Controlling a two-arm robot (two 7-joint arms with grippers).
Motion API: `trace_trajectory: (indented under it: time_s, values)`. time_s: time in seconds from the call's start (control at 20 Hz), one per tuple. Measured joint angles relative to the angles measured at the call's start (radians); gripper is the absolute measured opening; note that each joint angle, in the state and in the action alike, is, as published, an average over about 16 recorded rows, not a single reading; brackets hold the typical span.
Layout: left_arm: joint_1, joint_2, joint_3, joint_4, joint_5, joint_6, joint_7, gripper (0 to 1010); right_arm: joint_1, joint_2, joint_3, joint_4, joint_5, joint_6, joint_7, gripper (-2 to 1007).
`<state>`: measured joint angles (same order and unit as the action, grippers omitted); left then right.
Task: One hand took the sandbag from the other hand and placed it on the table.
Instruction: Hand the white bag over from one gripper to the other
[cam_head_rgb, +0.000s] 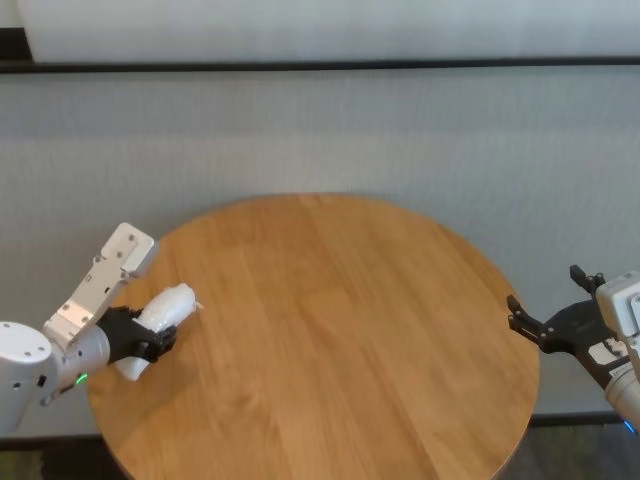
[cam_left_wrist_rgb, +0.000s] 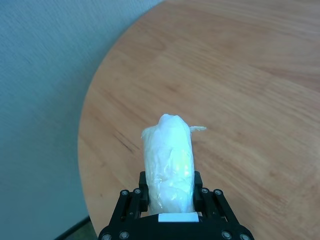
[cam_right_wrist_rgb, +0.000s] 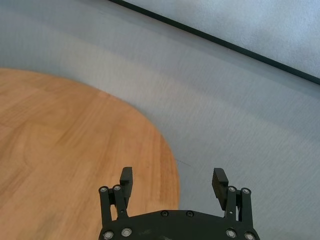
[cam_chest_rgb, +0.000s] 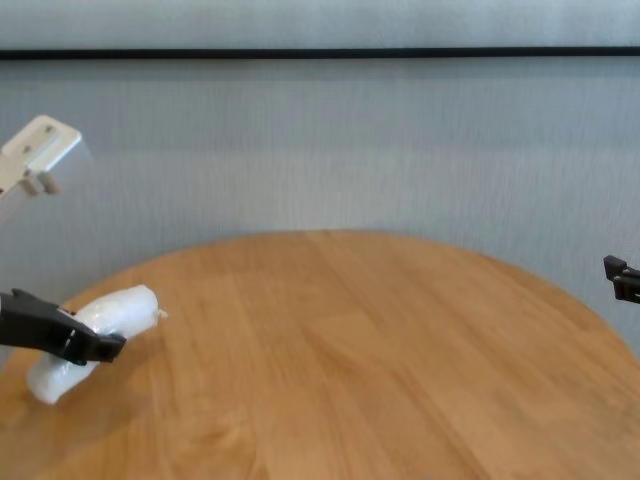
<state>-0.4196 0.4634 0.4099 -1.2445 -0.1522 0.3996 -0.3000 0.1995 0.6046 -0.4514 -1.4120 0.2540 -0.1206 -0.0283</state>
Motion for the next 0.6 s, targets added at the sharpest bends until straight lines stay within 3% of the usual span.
trace_trajectory:
  time_s: [0.6]
  values:
    - [0.037, 0.018, -0.054, -0.129, 0.008, 0.006, -0.001, 515, 0.0, 0.0, 0.0, 0.0, 0.0, 0.0, 0.0, 1001]
